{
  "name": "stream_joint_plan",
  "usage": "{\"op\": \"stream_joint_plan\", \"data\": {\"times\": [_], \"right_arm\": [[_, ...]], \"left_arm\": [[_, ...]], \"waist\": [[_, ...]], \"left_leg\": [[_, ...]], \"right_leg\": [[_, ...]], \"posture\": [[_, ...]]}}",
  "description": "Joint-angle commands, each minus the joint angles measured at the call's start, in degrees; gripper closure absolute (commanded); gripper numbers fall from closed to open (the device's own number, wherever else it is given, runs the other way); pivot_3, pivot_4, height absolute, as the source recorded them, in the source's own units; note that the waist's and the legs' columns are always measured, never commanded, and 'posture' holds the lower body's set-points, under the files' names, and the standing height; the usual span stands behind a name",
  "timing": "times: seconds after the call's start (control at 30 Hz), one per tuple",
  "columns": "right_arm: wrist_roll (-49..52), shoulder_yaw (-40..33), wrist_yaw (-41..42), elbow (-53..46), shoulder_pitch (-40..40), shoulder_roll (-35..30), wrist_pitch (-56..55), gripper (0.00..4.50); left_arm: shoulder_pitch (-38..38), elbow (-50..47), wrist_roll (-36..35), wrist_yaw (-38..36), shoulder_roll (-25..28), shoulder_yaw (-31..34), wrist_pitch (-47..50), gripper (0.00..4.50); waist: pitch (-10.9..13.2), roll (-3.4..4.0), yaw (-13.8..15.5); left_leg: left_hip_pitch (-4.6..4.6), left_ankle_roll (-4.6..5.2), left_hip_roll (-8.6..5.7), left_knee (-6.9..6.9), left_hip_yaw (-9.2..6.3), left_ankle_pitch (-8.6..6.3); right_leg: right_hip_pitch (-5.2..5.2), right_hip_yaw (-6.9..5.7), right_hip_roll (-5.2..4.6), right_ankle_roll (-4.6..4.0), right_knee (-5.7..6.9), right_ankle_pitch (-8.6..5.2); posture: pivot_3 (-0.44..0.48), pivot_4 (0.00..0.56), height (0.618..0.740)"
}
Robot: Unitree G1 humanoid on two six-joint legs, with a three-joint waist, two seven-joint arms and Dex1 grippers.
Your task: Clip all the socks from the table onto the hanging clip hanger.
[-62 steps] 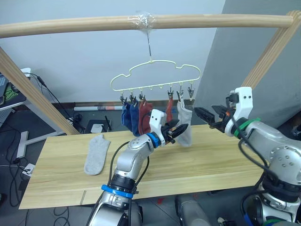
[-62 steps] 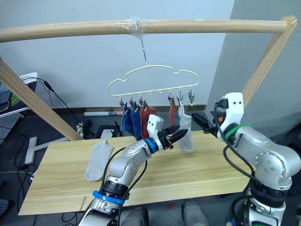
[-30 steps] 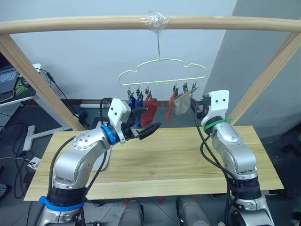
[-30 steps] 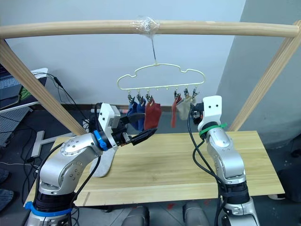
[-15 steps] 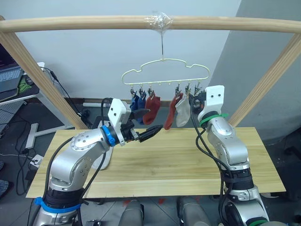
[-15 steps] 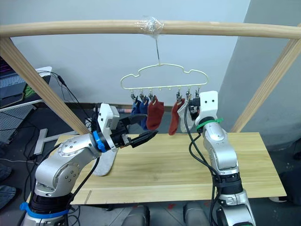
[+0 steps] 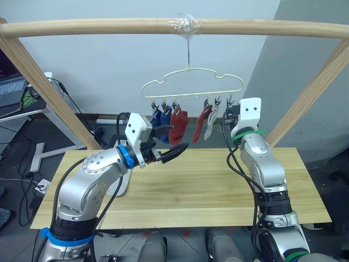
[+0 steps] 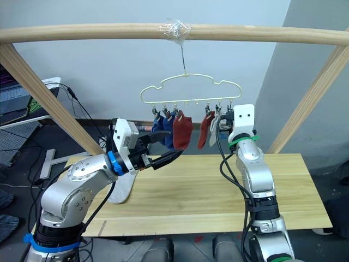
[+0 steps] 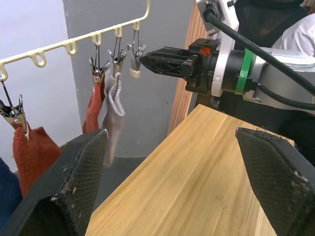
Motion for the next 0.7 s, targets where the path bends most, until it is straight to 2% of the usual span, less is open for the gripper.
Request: {"op": "stream_joint_plan", "data": {"times": [0.03, 0.47, 0.57, 0.7], "right_arm": [[-0.39, -0.82, -0.44, -0.63, -1.94, 0.39, -1.01, 3.59], [-0.37, -1.39, -0.73, 3.29, -4.51, 0.94, -1.06, 3.59], [-0.39, -1.45, -0.93, 3.19, -4.42, 1.19, -0.89, 3.05], [-0.50, -1.74, -1.39, 3.62, -4.71, 1.40, -0.97, 1.70]], "left_arm": [[-1.03, -2.25, -0.85, 0.36, 0.08, 0.17, -0.26, 0.17], [-1.39, -2.00, -0.97, 0.24, 0.20, 0.40, -0.16, 0.17], [-1.32, -2.09, -1.02, 0.35, 0.12, 0.43, -0.13, 0.17], [-1.19, -2.04, -0.90, 0.37, 0.10, 0.34, -0.25, 0.17]], "waist": [[0.00, 0.00, 0.00], [0.00, 0.01, 0.03], [0.00, 0.01, 0.03], [0.01, 0.01, 0.03]], "left_leg": [[0.00, 0.00, 0.00, 0.00, 0.00, 0.00], [0.02, 0.00, 0.00, 0.02, 0.00, 0.00], [0.02, 0.00, 0.00, 0.02, 0.00, 0.00], [0.02, 0.00, 0.00, 0.03, 0.00, 0.00]], "right_leg": [[0.00, 0.00, 0.00, 0.00, 0.00, 0.00], [0.03, 0.00, 0.00, 0.01, 0.02, 0.01], [0.03, 0.00, 0.00, 0.00, 0.02, 0.00], [0.03, 0.00, 0.00, 0.00, 0.02, 0.00]], "posture": [[0.111, 0.159, 0.740], [0.115, 0.168, 0.740], [0.115, 0.168, 0.740], [0.115, 0.171, 0.740]]}}
